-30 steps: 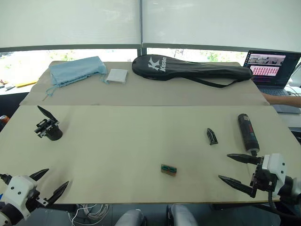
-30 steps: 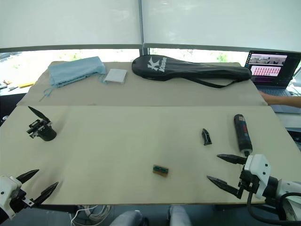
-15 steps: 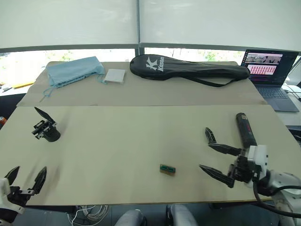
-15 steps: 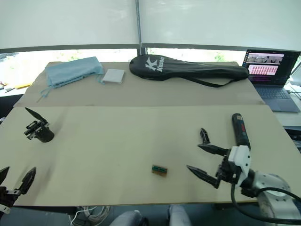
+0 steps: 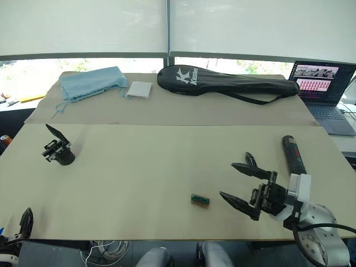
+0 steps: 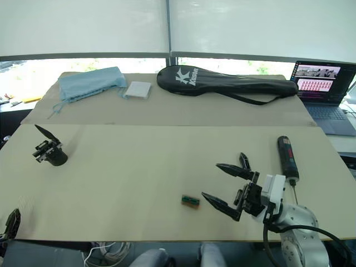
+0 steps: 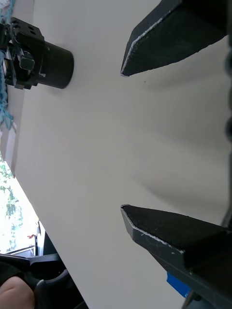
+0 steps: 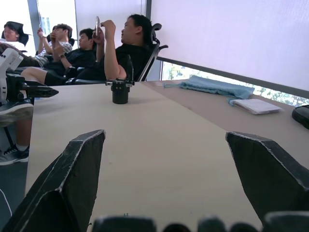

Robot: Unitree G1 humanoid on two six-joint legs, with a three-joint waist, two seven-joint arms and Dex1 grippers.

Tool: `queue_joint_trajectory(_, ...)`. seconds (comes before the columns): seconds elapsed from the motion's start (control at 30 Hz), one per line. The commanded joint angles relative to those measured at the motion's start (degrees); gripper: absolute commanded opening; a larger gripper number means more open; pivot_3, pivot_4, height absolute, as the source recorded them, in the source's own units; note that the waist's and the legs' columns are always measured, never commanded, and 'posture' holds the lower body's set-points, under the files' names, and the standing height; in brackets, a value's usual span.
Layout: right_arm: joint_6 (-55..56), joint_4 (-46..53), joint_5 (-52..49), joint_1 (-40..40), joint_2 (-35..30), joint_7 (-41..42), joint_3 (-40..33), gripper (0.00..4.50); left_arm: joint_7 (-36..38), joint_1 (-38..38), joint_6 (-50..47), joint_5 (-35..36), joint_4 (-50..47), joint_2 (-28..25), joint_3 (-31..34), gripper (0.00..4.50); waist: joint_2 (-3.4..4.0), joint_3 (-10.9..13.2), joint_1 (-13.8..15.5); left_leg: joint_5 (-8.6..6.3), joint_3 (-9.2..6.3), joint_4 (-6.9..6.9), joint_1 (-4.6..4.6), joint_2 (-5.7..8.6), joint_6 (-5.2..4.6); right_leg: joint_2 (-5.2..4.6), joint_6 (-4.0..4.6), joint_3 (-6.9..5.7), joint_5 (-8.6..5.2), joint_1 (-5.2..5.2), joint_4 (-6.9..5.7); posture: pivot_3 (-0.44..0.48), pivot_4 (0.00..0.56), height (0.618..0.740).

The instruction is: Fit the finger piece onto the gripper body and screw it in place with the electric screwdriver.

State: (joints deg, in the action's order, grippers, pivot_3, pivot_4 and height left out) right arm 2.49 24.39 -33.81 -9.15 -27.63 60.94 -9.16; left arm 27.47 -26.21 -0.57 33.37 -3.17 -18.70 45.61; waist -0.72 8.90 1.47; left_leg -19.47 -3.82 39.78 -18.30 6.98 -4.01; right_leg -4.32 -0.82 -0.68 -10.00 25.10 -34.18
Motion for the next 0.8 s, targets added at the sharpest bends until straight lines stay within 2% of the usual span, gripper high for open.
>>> queue_joint_trajectory(0.03,0.8,2.5,0.0,1.6,-1.2,-0.1,0.6,4.4,-3.1,3.5,-3.7,-1.5,-4.9,-3.2,-3.3,4.5,-0.01,0.0,0.0,0.0,0.0,0.01,0.0,0.0,0.0,0.0,0.0,0.0,0.0,0.0,-0.01,0.0,0.15,0.74)
queue_joint_trajectory(0.2,0.6,1.3,-0.4,3.1,-2.4,-0.1,0.3,4.4,-8.7,11.6,-10.8,-5.6,-4.3,-7.2,-8.6,4.5,0.0,0.0,-0.1,0.02,0.0,0.01,0.05,0.05,0.03,0.04,0.05,-0.05,0.03,0.02,-0.12,0.0,0.15,0.74)
queue_joint_trajectory(0.37,1.5,0.1,-0.3,3.0,-3.0,0.5,0.0,4.4,-10.8,16.9,-14.0,-10.7,-0.2,-9.8,-13.5,4.5,0.01,0.0,-0.9,0.02,0.01,-0.01,0.04,0.16,0.03,0.04,0.06,-0.03,0.03,0.05,-0.29,0.0,0.15,0.74)
queue_joint_trajectory(0.6,3.5,-1.0,0.4,2.8,-2.6,0.5,-0.1,4.4,-13.5,26.3,-12.5,-14.9,8.8,-10.0,-15.8,4.5,0.01,0.0,-0.7,0.09,0.01,0.01,0.04,0.16,0.15,0.03,0.11,-0.03,0.02,0.09,-0.45,0.0,0.15,0.74)
queue_joint_trajectory(0.8,5.8,-2.8,1.1,2.9,-2.5,1.0,0.0,4.4,-14.1,34.8,-4.7,-19.9,22.1,-11.0,-18.5,4.5,0.01,0.0,-0.5,0.09,0.01,0.05,0.04,0.2,0.16,0.01,0.11,-0.03,0.02,0.12,-0.57,0.0,0.15,0.74)
